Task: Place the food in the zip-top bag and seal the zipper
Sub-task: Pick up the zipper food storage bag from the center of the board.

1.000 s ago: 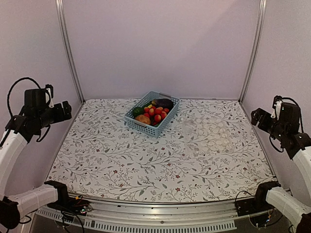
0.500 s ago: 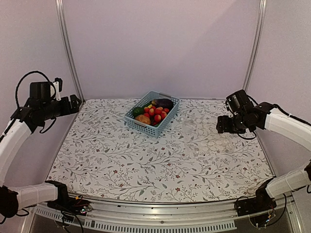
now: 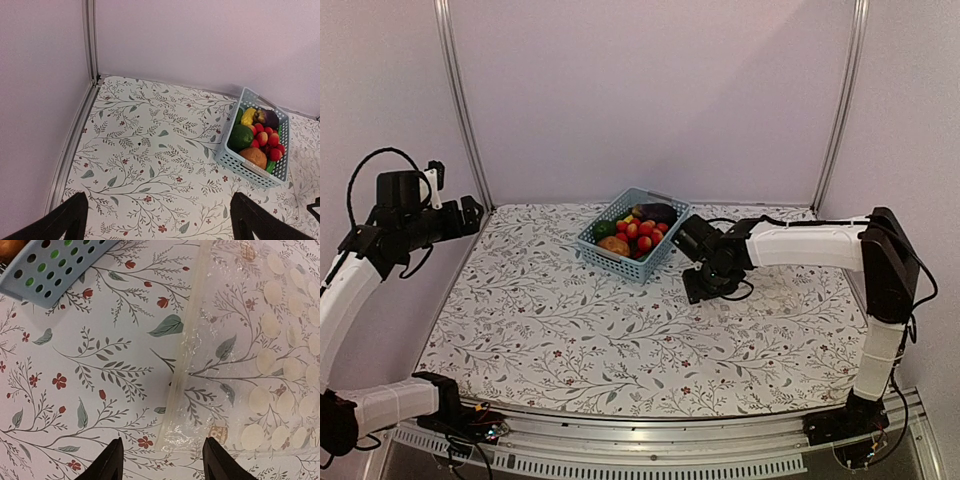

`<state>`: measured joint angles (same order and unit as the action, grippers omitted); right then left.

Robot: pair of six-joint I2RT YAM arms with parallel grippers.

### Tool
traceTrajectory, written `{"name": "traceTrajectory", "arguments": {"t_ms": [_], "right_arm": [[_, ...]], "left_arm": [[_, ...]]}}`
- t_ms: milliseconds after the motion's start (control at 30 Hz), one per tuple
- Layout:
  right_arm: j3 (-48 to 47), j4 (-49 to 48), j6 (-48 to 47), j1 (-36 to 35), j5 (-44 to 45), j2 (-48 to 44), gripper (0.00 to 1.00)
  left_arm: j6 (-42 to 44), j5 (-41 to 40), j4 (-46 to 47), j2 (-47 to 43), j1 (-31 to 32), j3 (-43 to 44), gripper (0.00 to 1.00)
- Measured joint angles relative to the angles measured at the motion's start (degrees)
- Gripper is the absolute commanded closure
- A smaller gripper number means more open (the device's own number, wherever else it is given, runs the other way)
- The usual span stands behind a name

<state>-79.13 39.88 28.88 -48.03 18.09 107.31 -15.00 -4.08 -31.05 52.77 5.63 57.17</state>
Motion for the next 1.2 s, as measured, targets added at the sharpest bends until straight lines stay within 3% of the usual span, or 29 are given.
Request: {"name": "traceTrajectory", "arguments": {"t_ms": [300,1200], "right_arm": [[-1.8,0.5,2.7,-1.3,-0.2,7.2,0.55],[-1.8,1.0,8.1,-0.1,-0.4,9.3,0.73]], "left_arm": [[0.0,0.2,0.1,-0.2,0.0,-0.7,0.01],[0.0,0.7,0.2,-0.2,0.0,-0.7,0.00]]}}
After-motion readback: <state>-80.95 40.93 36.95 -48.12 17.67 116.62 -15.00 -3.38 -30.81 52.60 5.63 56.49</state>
